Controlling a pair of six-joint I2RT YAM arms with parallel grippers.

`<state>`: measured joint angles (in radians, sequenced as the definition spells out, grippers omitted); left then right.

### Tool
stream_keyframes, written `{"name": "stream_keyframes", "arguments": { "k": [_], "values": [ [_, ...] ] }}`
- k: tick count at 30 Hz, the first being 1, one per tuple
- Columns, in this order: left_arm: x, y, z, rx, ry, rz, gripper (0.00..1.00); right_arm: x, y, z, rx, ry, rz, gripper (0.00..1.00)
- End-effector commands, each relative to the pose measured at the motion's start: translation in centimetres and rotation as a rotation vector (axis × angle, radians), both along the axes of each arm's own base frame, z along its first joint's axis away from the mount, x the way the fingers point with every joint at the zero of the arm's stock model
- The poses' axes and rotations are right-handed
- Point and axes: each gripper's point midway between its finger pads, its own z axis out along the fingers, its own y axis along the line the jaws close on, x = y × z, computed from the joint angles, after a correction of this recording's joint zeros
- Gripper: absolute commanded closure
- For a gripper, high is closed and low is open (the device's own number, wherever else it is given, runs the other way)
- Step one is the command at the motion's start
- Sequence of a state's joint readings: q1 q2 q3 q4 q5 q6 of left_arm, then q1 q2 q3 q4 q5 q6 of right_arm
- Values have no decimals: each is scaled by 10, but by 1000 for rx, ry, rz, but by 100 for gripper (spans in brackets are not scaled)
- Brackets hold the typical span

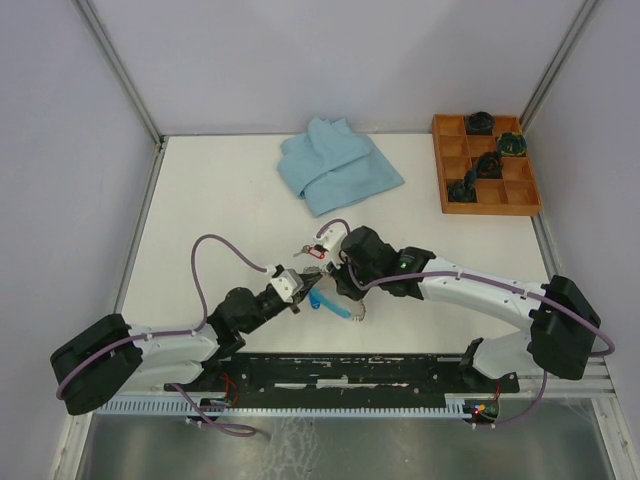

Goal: Put the keys on the keyring

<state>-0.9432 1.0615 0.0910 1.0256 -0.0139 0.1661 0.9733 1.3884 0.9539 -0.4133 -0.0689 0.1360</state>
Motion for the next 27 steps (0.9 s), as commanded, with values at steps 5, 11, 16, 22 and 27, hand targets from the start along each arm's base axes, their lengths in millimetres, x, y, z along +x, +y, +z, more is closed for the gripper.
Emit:
{"name": "stream_keyframes", "arguments": {
  "k": [5, 11, 16, 22, 27],
  "values": [
    [-6, -8, -10, -34, 174, -32, 96, 23, 5, 44, 39, -149, -20, 99],
    [-6, -21, 10, -70, 213, -61, 95, 25, 10, 44, 11, -173, 1, 99],
    [2, -20, 26, -216, 274, -5, 97, 30, 11, 43, -39, -222, -3, 99],
    [2, -17, 1, -175, 499, 77, 87, 41, -3, 47, -94, -300, -46, 99],
    [-11, -10, 2, -220, 625, 85, 68, 43, -4, 46, -115, -317, -30, 99]
  ]
}}
